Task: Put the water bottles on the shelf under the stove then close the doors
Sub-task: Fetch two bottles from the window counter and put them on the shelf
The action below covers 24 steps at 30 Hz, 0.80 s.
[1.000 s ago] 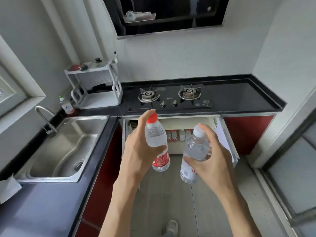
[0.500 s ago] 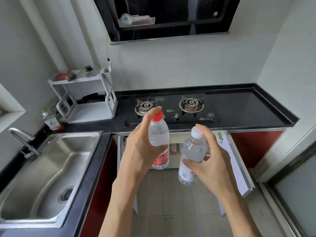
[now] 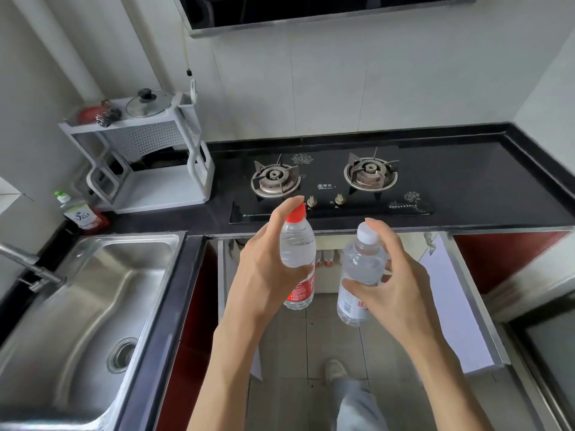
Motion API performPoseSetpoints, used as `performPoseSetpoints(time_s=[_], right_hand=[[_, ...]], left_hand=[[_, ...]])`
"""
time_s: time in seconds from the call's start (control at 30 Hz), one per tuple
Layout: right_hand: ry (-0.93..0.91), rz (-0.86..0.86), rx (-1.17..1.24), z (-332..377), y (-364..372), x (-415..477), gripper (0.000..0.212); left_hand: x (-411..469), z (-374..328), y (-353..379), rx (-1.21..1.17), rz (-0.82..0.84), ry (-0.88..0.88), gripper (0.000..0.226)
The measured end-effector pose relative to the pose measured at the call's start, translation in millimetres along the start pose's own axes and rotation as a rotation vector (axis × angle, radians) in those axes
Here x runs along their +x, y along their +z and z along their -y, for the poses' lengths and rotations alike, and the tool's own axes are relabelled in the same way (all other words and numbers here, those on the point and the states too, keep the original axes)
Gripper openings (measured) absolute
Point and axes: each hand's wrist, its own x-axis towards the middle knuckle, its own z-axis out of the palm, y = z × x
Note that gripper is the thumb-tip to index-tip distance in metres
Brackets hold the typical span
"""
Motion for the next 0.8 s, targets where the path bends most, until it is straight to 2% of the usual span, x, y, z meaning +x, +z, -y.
performPoseSetpoints(time_s=[0.27, 0.5, 0.8], right_hand=[[0.014, 0.076, 0.016, -34, 42, 87, 0.104], [0.072, 0.162, -0.016, -81, 89, 155, 0.1], [0.071, 0.175, 0.009, -163, 146, 185, 0.098]], left_hand=[[72, 51, 31, -0.004, -0.002, -0.088, 0.107], [127, 105, 75, -0.019, 0.062, -0.208, 0.108], [159, 190, 144, -0.047, 0.059, -0.224, 0.107]])
